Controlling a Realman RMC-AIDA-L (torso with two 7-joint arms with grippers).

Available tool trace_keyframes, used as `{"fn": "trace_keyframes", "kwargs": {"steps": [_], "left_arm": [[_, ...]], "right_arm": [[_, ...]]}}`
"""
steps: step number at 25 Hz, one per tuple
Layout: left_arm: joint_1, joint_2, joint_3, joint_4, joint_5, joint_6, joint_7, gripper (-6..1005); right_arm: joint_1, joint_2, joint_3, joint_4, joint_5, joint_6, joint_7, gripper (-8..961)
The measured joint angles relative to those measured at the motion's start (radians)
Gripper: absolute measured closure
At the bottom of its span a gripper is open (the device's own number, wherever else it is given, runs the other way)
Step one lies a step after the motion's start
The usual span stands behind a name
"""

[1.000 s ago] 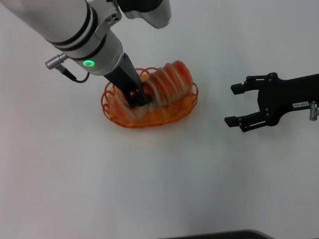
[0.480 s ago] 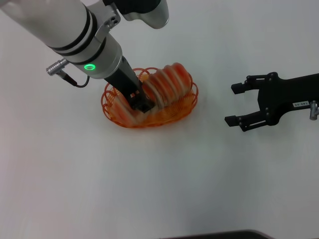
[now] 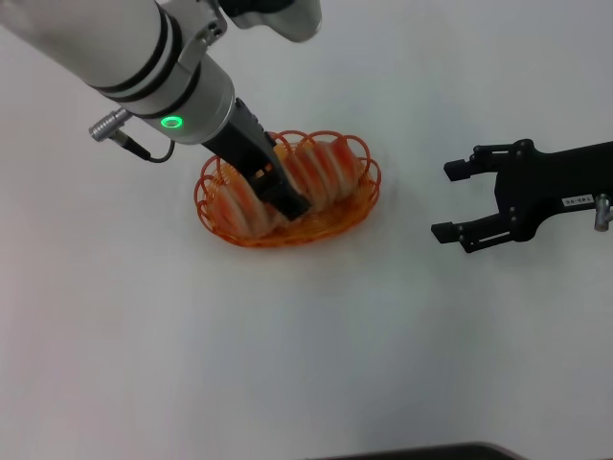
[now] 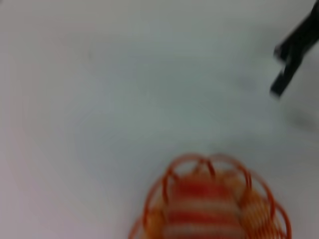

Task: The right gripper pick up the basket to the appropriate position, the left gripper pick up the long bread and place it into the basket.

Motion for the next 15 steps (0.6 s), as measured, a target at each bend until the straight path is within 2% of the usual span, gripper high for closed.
{"fn": "trace_keyframes", "kwargs": {"steps": [3,7,12,15], "left_arm": [[0.040,0.003,-0.078,0.079,-0.071,-0.004,0.020,155],[0.121,0.007,-0.263,0.151,-0.256,0.011,0.129,57],[0.274,0.009,-0.541,0.089,-0.536,0.088,0.412,57],[0.343,0.017,-0.626,0.017,-0.577,0.146,0.558,57]], "right_arm": [[-0.002,0.000,0.000,0.002,0.005,0.001,0.000,25],[-0.003,0.000,0.004,0.002,0.007,0.001,-0.001,25],[-0.003,0.000,0.019,0.003,0.024,-0.004,-0.008,25],[-0.006,0.000,0.020,0.000,0.031,-0.005,-0.011,25]]}}
